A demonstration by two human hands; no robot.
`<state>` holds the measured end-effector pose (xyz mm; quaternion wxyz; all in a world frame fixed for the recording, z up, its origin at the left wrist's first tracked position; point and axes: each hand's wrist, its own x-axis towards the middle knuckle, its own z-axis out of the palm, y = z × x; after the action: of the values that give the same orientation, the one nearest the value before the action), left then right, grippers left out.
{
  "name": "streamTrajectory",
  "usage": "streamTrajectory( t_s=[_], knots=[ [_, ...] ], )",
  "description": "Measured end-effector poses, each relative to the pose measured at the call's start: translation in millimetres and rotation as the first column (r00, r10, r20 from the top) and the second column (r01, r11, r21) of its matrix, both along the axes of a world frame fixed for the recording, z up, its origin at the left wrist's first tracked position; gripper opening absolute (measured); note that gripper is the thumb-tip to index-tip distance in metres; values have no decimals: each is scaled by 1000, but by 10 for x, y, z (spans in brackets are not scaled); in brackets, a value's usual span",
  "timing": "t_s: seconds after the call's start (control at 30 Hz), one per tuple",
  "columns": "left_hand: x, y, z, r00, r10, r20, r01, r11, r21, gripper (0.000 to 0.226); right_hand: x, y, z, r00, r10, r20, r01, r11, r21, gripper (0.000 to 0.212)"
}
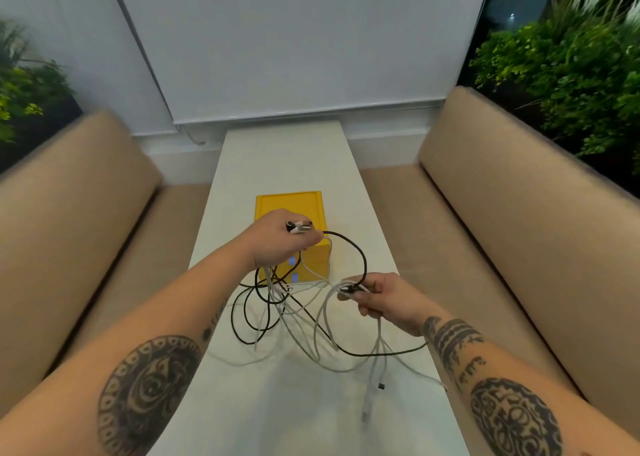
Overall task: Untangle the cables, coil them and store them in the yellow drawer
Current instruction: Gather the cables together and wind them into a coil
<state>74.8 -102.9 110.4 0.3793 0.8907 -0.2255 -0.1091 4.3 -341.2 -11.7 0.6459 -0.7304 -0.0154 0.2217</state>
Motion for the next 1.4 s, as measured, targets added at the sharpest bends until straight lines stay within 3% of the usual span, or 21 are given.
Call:
streamTrajectory(
  t_s=[0.1,0.17,0.27,0.37,0.43,0.53,0.67,0.73,0.8,0.87,0.97,1.03,1.1,1.2,1.27,1.37,1.4],
  knots=[
    [18,11,-17,997,-10,-73,7,999,-49,44,26,-59,66,965,177,-193,-118,952,281,32],
    [32,61,10,979,-63,-195,17,973,-231,41,29,-78,65,953,142,-268,-52,946,319,31],
    [55,140,32,918,-193,-346,-2,872,-490,34,38,-11,59,946,-62,-319,119,979,163,21],
    [57,141,21,862,-276,-424,-43,795,-605,29,34,47,27,945,-169,-278,148,984,-95,25],
    [76,147,30,817,-328,-475,-89,742,-665,29,20,82,29,927,-241,-288,220,970,-103,26],
    [94,131,82,860,-277,-430,-35,807,-590,29,15,105,33,909,-305,-284,295,952,-80,27],
    [34,1,120,927,-142,-348,4,930,-367,32,-28,3,64,928,-225,-298,78,897,-435,29],
    [-37,-101,185,958,-124,-257,85,984,-155,24,-55,-120,85,933,-246,-263,63,831,-553,27],
    [-92,-187,286,972,-152,-180,160,987,29,25,-28,-224,177,884,-434,-175,349,861,-371,34],
    [-84,-216,437,983,-141,-113,148,987,54,36,61,-258,359,803,-579,-137,580,814,-43,32],
    [30,-158,753,994,-52,-95,36,987,-159,41,215,-176,738,828,-546,122,525,834,172,29],
    [134,-93,986,988,-10,-156,-62,890,-451,43,268,-10,1027,867,-382,320,358,924,133,39],
    [190,-9,1287,981,-16,-192,-124,709,-694,47,310,230,1238,895,-135,426,137,990,26,60],
    [161,99,1761,973,-52,-224,-177,448,-876,49,307,711,1425,851,144,504,-59,982,-181,89],
    [122,185,1995,972,-64,-226,-195,313,-929,48,288,1019,1439,838,147,525,-43,978,-205,73],
    [101,443,2285,981,-18,-195,-192,92,-977,43,285,1242,1306,869,84,488,41,970,-239,14],
    [108,568,2375,983,14,-185,-185,15,-983,41,296,1214,1202,892,103,441,38,953,-301,16]
  ],
)
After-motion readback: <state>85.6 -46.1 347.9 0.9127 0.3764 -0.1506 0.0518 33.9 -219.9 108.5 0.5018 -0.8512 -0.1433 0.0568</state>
